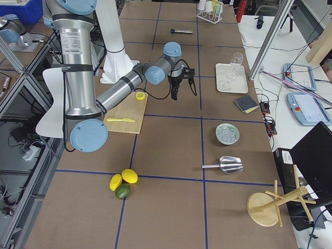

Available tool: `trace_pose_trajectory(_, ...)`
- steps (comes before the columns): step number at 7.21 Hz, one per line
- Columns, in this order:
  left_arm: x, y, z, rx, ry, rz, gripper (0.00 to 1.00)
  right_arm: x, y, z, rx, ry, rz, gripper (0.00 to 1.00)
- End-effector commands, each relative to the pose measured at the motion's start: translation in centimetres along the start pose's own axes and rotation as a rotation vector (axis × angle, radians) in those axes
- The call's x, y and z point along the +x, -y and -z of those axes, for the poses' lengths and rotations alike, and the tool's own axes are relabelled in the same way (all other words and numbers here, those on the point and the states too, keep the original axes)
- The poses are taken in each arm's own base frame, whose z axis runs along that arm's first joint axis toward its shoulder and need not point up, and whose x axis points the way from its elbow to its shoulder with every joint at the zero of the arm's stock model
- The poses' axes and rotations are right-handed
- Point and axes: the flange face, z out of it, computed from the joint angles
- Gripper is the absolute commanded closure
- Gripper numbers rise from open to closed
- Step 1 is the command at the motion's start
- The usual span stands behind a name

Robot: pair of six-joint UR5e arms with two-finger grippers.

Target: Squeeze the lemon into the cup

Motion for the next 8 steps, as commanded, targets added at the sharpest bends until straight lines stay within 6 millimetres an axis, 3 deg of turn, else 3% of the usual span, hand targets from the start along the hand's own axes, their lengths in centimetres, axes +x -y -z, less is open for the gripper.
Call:
trace_pose_trajectory(1, 1.0, 0.8, 0.7, 0.027, 0.004, -0.025, 0.00, -4.9, -9.6, -2.1, 0.032, 0.012, -0.021, 0.00)
trace_pose_trajectory(3, 1.2, 1.4, 0.5, 0.044, 0.004, -0.002, 0.00, -6.9, -17.6, -5.3, 0.044, 0.001, 0.003, 0.00)
trace_pose_trajectory(4, 1.3, 1.5, 0.7, 0.060, 0.006, -0.014, 0.00, -6.1, -19.9, -6.4, 0.023, -0.029, 0.022, 0.00)
trace_pose_trajectory(5, 1.2, 1.5, 0.6, 0.060, 0.006, -0.014, 0.00, -5.3, -21.4, -7.7, 0.058, -0.054, 0.036, 0.00)
trace_pose_trajectory(7, 1.2, 1.5, 0.6, 0.061, 0.006, -0.015, 0.00, -4.6, -22.0, -12.0, 0.055, -0.015, 0.035, 0.00)
trace_pose_trajectory(8, 1.1, 1.4, 0.5, 0.059, 0.006, -0.014, 0.00, -4.5, -22.0, -12.6, 0.058, -0.006, 0.034, 0.00)
